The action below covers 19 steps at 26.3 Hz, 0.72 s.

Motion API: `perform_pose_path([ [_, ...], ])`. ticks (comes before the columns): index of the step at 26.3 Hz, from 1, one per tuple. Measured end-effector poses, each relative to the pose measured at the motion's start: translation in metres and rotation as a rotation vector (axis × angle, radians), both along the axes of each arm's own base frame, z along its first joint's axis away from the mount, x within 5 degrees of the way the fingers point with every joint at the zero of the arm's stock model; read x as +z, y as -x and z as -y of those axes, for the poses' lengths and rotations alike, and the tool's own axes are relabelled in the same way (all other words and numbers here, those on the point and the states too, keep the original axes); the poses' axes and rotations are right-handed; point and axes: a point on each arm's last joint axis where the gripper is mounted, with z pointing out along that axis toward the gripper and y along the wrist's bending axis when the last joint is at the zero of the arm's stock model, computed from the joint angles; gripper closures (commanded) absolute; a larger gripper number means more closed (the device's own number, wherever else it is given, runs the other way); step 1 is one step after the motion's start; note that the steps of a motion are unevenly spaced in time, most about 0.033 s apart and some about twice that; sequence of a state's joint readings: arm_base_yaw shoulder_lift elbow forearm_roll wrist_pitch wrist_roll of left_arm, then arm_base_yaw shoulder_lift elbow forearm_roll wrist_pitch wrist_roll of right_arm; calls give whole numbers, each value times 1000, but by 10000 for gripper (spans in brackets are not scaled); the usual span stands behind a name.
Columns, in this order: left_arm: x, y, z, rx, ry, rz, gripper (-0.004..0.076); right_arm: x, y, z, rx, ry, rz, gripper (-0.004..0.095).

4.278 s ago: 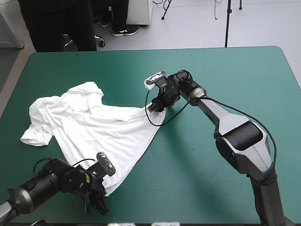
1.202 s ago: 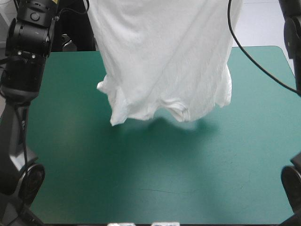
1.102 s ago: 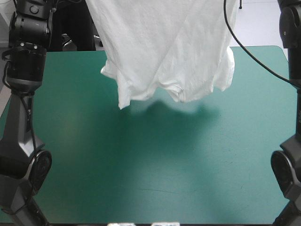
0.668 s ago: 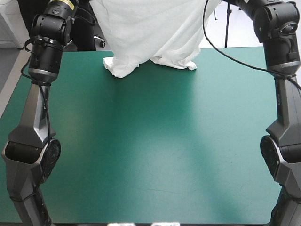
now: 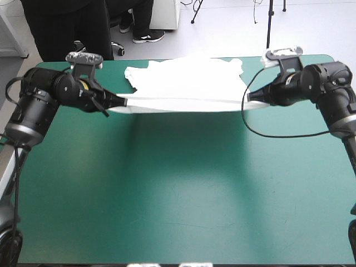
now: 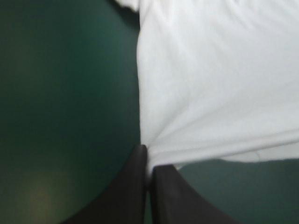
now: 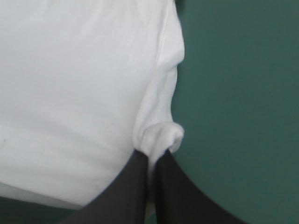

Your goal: Fold the cloth

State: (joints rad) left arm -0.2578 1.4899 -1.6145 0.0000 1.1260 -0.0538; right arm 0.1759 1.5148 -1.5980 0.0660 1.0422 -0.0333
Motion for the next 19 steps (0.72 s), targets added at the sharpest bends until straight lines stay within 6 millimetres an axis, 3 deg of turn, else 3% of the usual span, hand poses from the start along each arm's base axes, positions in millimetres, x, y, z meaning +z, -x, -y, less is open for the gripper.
perform_pose_path([
  [5,-50,66,-13,-8,-1,-196,733,-38,49,3,24,-24,-190,925],
  [8,-68,92,-18,-13,9,-252,733,-50,71,0,49,-24,-241,925],
  [13,-95,128,-24,-16,22,-326,733,-66,108,-14,140,0,-327,925],
  [19,-113,159,-30,-19,32,-379,733,-95,135,-23,185,27,-469,924],
])
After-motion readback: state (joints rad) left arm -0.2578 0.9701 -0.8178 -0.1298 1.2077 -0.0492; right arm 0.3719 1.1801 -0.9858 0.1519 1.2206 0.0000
